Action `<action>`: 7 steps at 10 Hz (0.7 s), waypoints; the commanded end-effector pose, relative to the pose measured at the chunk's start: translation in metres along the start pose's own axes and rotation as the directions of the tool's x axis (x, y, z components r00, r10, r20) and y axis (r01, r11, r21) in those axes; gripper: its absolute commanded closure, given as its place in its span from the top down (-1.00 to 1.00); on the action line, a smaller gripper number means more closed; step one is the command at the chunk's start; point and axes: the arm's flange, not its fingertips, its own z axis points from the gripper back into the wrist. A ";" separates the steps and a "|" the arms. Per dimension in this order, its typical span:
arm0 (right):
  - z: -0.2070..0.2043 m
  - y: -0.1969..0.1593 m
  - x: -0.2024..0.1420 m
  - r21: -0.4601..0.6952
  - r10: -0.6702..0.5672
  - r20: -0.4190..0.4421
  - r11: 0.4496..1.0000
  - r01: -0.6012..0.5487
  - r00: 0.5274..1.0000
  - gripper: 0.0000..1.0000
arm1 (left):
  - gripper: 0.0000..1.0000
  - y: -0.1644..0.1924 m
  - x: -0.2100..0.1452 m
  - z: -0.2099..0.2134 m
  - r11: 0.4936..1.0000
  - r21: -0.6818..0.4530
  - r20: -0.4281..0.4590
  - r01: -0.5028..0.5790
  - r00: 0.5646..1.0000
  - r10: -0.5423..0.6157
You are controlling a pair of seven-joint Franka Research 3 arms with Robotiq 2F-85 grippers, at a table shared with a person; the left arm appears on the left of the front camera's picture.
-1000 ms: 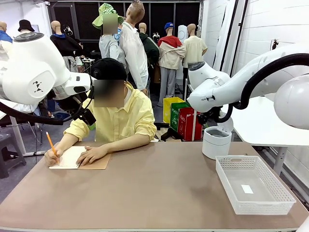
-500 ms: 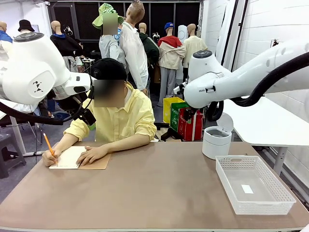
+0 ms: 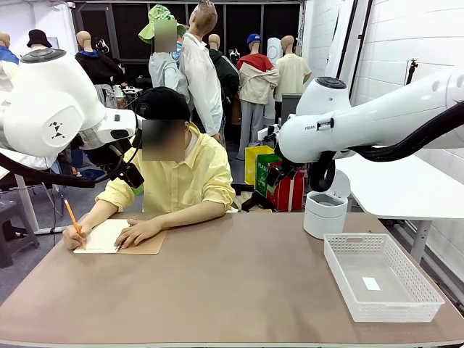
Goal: Sort the paper based on its condition.
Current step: If a person hands you a paper, place it in the Organizing basket , and if it's crumpled, put it in the Trash can.
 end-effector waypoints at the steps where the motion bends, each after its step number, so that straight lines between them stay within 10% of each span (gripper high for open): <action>1: 0.001 -0.013 -0.006 0.043 0.071 -0.007 0.997 -0.071 0.997 1.00 | 1.00 0.001 0.000 0.001 1.000 0.000 0.005 -0.003 1.000 0.003; 7: 0.000 -0.002 -0.002 0.010 0.017 -0.004 1.000 -0.017 1.000 1.00 | 1.00 0.001 0.000 0.001 1.000 0.000 0.005 -0.003 1.000 0.003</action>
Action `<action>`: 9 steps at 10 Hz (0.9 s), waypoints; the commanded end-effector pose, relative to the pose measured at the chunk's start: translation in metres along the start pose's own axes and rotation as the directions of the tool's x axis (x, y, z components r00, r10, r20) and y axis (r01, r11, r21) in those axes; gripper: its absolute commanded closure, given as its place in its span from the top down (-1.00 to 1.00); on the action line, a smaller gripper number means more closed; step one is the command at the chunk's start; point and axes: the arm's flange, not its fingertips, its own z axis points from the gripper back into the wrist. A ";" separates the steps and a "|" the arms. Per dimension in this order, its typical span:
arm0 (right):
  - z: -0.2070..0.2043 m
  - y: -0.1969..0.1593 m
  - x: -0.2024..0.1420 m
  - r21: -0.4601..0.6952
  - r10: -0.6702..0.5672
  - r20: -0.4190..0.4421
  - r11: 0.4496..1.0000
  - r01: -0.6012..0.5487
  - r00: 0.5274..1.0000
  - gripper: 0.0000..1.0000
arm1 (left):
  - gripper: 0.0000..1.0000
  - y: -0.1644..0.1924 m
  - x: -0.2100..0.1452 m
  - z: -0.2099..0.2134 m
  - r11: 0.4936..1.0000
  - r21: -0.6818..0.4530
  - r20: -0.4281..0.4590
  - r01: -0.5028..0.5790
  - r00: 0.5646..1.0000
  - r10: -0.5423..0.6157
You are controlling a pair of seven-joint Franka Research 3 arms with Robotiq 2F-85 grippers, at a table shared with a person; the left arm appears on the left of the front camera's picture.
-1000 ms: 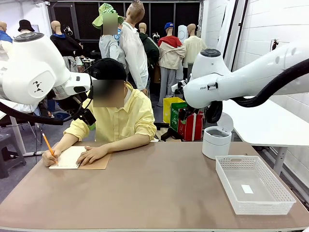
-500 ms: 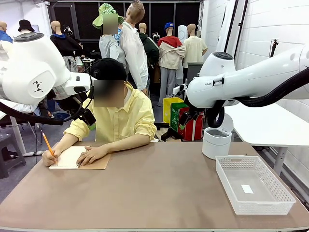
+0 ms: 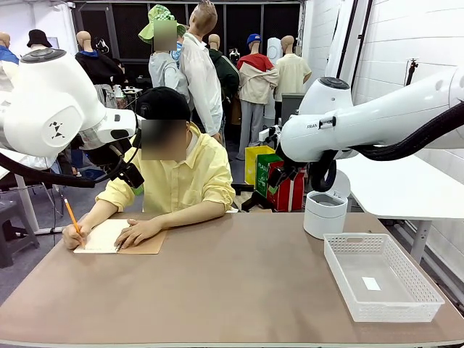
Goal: Sort the paper based on its condition.
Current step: If a person hands you a paper, place it in the Organizing basket , and if it's crumpled, put it in the Trash can.
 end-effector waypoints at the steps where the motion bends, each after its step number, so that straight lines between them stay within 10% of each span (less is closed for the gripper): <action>1: 0.011 0.007 -0.003 0.016 0.009 0.048 1.000 -0.010 0.999 1.00 | 1.00 0.001 0.000 0.001 1.000 0.000 0.005 -0.003 1.000 0.003; 9: 0.049 0.038 -0.045 0.170 0.071 0.266 0.978 -0.120 0.961 1.00 | 1.00 0.001 0.000 0.001 1.000 0.000 0.005 -0.003 1.000 0.003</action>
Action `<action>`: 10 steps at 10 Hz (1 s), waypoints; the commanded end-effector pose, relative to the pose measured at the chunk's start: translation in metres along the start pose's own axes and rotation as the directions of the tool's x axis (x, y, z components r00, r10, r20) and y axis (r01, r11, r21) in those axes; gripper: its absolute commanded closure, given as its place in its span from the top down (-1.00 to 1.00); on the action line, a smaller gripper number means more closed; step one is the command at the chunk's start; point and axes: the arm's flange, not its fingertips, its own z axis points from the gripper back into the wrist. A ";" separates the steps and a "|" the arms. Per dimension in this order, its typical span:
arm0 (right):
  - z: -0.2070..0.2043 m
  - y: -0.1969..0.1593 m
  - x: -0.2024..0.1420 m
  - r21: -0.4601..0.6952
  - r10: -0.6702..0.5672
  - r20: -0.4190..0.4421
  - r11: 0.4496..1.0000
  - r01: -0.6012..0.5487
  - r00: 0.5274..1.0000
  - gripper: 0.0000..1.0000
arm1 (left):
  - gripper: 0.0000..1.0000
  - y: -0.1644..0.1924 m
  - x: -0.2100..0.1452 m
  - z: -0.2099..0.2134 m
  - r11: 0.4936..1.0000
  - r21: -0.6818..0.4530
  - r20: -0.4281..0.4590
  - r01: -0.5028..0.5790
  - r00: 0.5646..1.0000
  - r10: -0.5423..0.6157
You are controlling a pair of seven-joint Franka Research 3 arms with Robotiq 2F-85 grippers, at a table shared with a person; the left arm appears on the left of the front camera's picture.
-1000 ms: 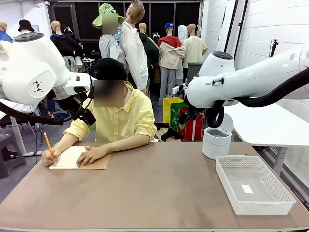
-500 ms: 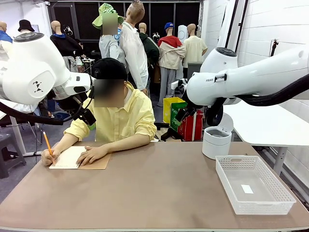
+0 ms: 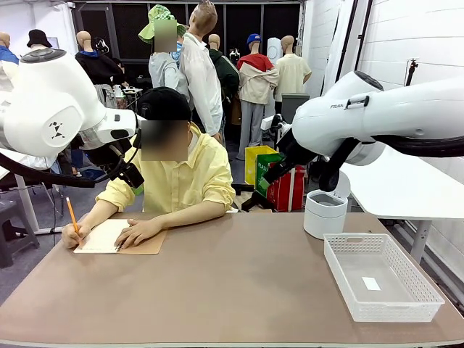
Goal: Sort the paper based on its condition.
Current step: If a person hands you a paper, place it in the Organizing basket , and if it's crumpled, put it in the Trash can.
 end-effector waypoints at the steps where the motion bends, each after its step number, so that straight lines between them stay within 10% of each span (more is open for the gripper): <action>1: 0.001 0.003 -0.016 0.014 0.021 0.047 1.000 -0.021 0.999 1.00 | 1.00 0.001 0.000 0.001 1.000 0.000 0.005 -0.003 1.000 0.003; 10: 0.006 0.005 -0.006 0.000 0.007 0.015 1.000 -0.007 1.000 1.00 | 1.00 0.001 0.000 0.001 1.000 0.000 0.005 -0.003 1.000 0.003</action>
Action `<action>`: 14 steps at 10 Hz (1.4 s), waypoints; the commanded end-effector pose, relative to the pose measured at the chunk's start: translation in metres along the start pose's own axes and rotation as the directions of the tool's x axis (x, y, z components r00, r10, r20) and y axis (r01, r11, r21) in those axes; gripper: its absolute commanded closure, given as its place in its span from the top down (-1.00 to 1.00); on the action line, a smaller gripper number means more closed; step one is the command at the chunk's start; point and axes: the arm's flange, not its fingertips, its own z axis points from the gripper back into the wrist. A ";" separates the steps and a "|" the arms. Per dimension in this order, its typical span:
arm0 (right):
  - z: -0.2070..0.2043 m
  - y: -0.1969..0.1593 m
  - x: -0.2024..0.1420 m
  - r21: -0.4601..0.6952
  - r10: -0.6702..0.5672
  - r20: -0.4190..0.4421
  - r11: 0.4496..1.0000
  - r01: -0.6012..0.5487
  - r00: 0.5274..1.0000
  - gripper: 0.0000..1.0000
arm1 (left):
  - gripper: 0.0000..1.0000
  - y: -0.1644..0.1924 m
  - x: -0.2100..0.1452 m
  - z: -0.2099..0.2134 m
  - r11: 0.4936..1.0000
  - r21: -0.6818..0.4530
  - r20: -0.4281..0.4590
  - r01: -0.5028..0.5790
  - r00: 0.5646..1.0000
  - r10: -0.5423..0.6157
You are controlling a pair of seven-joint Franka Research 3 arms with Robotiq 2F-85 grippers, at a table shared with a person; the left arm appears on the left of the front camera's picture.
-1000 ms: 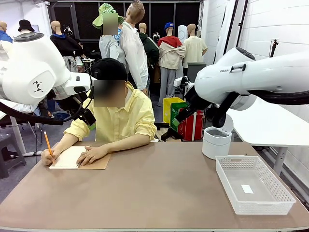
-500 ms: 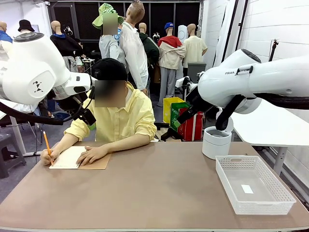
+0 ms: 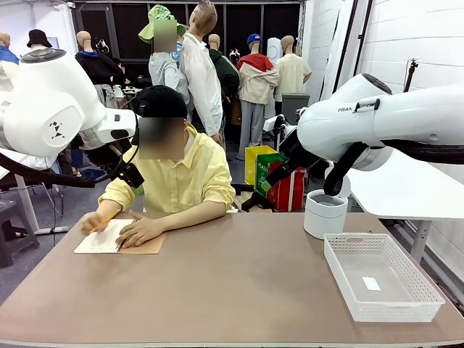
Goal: Sort the paper based on its condition.
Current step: If a person hands you a paper, place it in the Organizing basket , and if it's crumpled, put it in the Trash can.
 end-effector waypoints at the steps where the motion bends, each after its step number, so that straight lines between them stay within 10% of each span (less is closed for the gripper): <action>1: 0.000 -0.001 0.002 0.007 -0.001 -0.006 1.000 0.002 1.000 1.00 | 1.00 0.001 0.000 0.001 1.000 0.000 0.005 -0.003 1.000 0.003; 14: 0.000 -0.001 0.002 0.007 -0.001 -0.006 1.000 0.002 1.000 1.00 | 1.00 0.001 0.000 0.001 1.000 0.000 0.005 -0.003 1.000 0.003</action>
